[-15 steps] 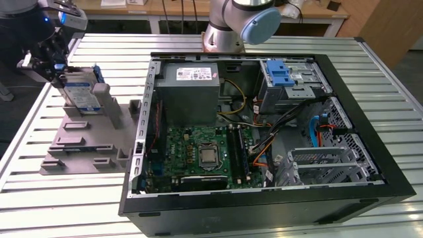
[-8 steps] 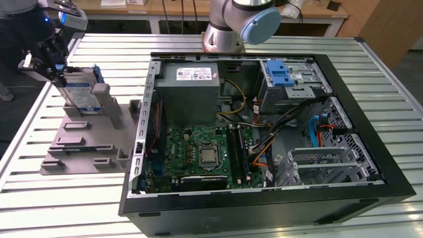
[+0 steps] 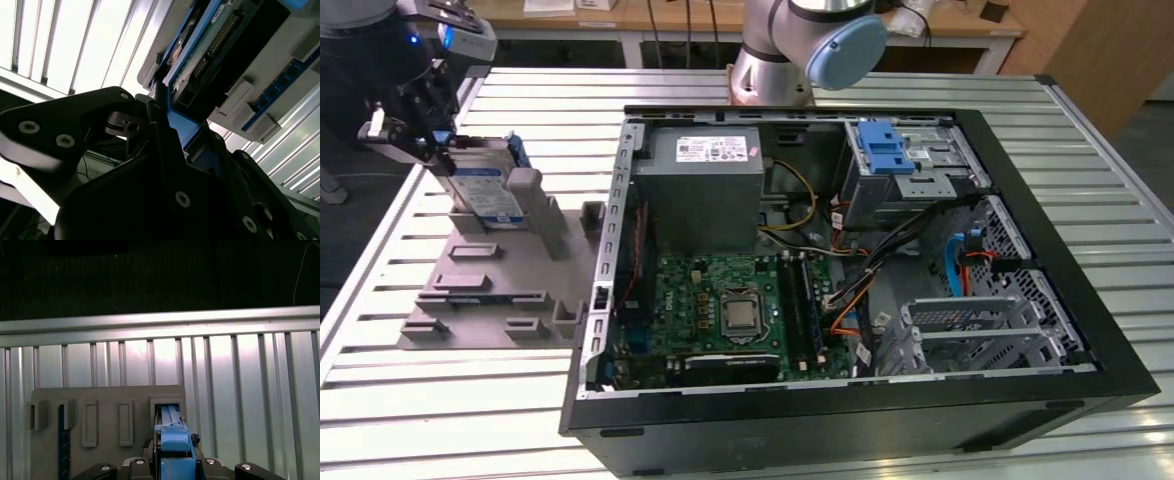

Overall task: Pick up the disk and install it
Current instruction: 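Pick up the disk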

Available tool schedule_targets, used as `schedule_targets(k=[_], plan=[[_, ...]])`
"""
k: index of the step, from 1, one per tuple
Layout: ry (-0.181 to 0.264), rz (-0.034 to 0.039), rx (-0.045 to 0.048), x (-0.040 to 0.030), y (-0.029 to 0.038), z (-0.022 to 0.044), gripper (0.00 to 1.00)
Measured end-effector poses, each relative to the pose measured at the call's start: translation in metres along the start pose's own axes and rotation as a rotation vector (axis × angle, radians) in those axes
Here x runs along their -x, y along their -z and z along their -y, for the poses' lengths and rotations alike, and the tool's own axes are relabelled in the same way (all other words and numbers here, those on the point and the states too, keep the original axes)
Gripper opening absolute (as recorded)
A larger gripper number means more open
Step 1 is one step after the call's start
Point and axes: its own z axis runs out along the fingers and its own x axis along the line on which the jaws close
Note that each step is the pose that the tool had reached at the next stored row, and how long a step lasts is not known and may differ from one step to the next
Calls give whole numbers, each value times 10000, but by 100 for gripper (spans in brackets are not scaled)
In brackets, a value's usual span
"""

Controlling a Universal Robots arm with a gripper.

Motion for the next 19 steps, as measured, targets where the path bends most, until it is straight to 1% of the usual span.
schedule_targets(k=[2,7,13,19], plan=[[71,-1,0,-7,-1,-2,37],[494,-20,14,-16,0,-12,37],[514,-22,15,-17,0,-12,37],[513,-22,15,-34,0,-11,37]])
